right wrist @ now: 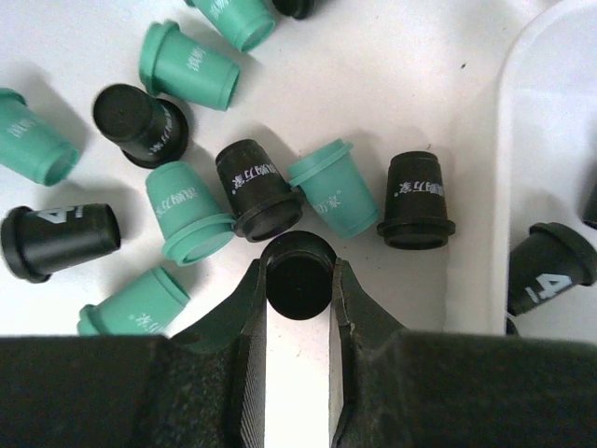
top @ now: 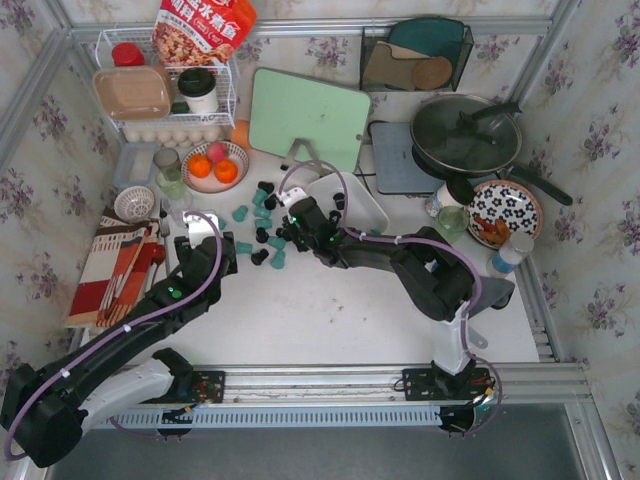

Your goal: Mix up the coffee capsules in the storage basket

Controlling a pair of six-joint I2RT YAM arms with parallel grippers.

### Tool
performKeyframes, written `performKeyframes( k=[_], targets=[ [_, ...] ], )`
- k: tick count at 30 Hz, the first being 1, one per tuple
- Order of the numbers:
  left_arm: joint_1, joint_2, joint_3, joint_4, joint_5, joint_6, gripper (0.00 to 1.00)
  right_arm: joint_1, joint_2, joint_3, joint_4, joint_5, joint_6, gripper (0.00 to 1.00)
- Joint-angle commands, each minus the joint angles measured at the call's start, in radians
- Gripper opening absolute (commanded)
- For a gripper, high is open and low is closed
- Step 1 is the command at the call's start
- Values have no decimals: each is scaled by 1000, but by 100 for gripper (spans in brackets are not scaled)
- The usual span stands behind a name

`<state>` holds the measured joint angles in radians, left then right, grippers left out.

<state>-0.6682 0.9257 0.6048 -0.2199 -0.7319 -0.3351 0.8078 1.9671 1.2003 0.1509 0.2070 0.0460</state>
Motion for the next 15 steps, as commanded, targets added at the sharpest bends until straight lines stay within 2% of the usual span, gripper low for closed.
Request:
performKeyframes(
  k=[1, 5, 12, 15],
  targets=[
    [0, 4, 12, 0, 2, -4, 73, -1, -67, -10, -5, -24, 5, 16],
    [-1, 3, 13, -2, 4, -4, 73, -1, -169, -58, 12, 21, -10, 16],
    [1, 5, 13, -1, 12, -7, 73, -25, -367, -243, 158, 298, -106, 20],
    [-1, 11, 15, 1, 18, -8, 73, -72, -398, -303, 163, 357, -87, 21]
  ],
)
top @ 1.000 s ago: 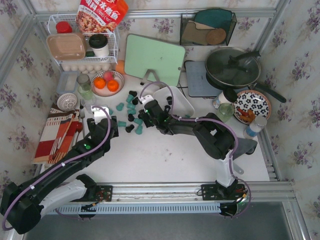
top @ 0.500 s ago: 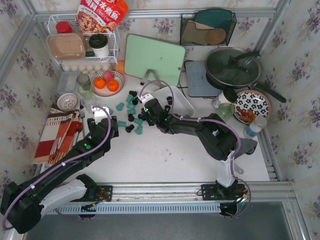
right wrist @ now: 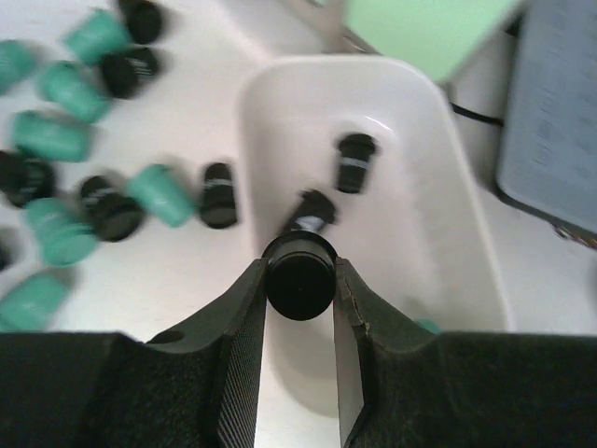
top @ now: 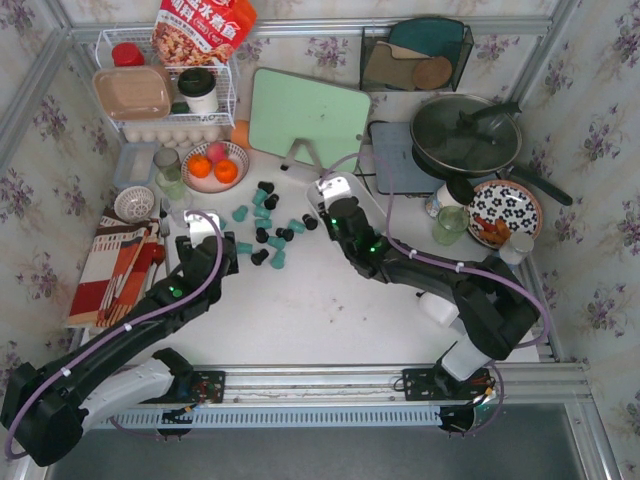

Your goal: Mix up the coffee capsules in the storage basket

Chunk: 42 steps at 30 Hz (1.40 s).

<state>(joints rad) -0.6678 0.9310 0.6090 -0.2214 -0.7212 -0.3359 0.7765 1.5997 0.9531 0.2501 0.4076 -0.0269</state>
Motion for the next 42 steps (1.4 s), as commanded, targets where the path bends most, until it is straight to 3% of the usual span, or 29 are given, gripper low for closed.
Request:
performKeyframes(
  k=[1, 4, 9, 13, 15, 18, 21, 26, 30, 39, 42],
  targets=[
    [0, 8, 11, 2, 8, -7, 73, -58, -38, -72, 61, 158, -1, 21],
    [-1, 18, 12, 5, 8, -6, 73, -107, -38, -110, 46, 121, 48, 24],
    [0, 45, 15, 13, 5, -11, 73, -154, -25, -134, 35, 52, 100, 49],
    [3, 70, 19, 25, 28, -2, 73, -160, -24, -144, 36, 25, 99, 61],
    [8, 81, 26, 20, 47, -14, 81, -159, -32, -156, 43, 12, 102, 64],
    [25, 87, 26, 13, 89, -35, 92, -159, -51, -213, 105, -14, 106, 65],
    [50, 92, 16, 28, 147, -31, 97, -160, -65, -278, 209, -30, 101, 66],
    [108, 123, 26, 38, 326, -46, 91, -160, -93, -306, 248, -37, 95, 65],
    [135, 240, 102, 2, 418, -26, 89, -160, -138, -340, 268, -35, 109, 65],
    [170, 568, 298, -79, 465, -39, 86, -160, -164, -346, 261, -31, 107, 65],
    [183, 652, 359, -100, 463, -43, 81, -159, -152, -339, 251, -25, 107, 65]
  ],
)
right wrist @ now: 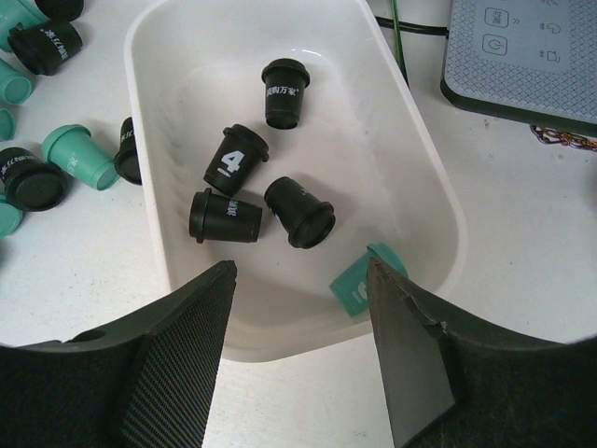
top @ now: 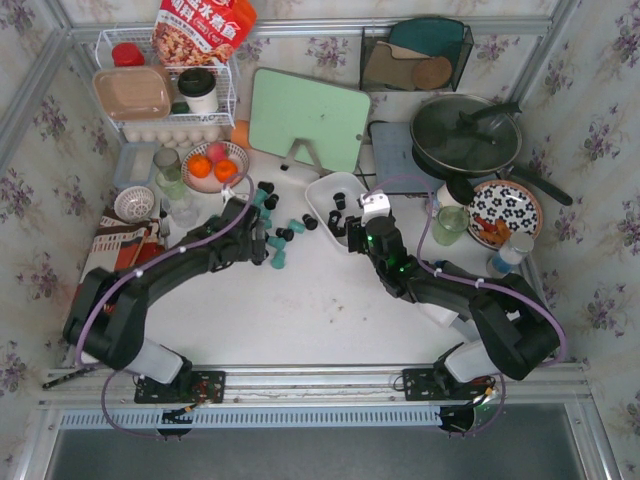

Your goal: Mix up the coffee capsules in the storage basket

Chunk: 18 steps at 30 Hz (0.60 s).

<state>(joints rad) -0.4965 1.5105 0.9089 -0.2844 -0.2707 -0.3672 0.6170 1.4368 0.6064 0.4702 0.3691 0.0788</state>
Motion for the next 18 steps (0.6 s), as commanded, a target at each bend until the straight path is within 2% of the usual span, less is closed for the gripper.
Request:
performKeyframes(
  k=[1, 4, 18],
  targets=[
    [14, 104, 78, -43, 14, -10, 78, 0, 13, 9, 29, 8, 1, 65],
    [18, 167, 129, -68, 8, 1, 71, 0, 14, 10, 30, -6, 3, 65],
    [66, 253, 178, -96, 11, 7, 70, 0, 21, 16, 24, -29, 7, 65]
  ],
)
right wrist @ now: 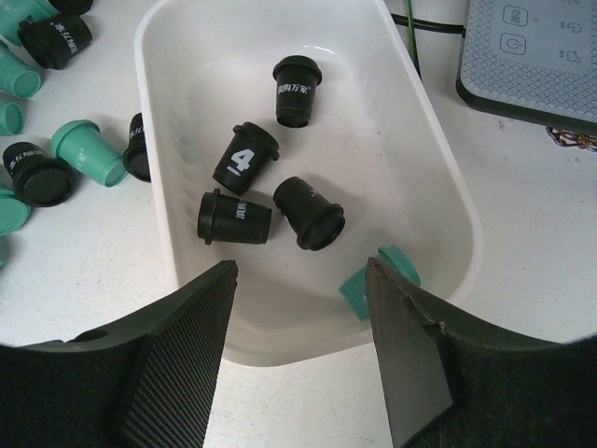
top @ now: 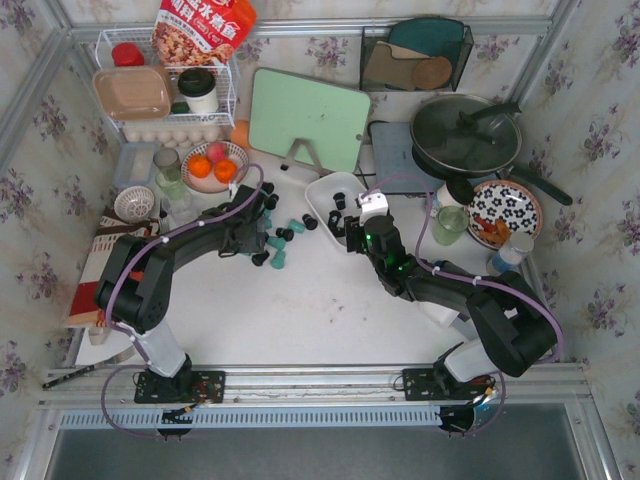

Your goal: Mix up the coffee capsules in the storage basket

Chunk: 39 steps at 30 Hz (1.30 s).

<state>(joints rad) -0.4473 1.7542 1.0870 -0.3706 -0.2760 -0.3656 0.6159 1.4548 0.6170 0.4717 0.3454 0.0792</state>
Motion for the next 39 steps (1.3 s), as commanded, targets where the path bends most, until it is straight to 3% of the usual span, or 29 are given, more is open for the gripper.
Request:
performKeyframes(
  k=[1, 6, 10, 12, 18, 26, 31, 39],
  targets=[
    [23, 11, -1, -2, 33, 7, 69, 1, 5, 6, 22, -6, 7, 65],
    [42, 21, 13, 15, 89, 38, 57, 1, 12, 9, 22, -8, 7, 65],
    [42, 13, 19, 23, 103, 46, 56, 1, 14, 10, 18, -5, 7, 65],
    [44, 6, 21, 19, 91, 48, 51, 1, 15, 10, 19, -5, 7, 65],
    [38, -124, 12, 34, 145, 41, 47, 1, 18, 13, 16, -6, 8, 65],
    [-60, -248, 37, 247, 333, 89, 48, 2, 8, 10, 12, 15, 22, 65],
    [-147, -153, 106, 372, 364, 128, 49, 0, -18, -10, 27, 34, 29, 65],
    [-203, 98, 323, 396, 374, 73, 51, 0, -43, -26, 36, 60, 42, 65]
  ],
)
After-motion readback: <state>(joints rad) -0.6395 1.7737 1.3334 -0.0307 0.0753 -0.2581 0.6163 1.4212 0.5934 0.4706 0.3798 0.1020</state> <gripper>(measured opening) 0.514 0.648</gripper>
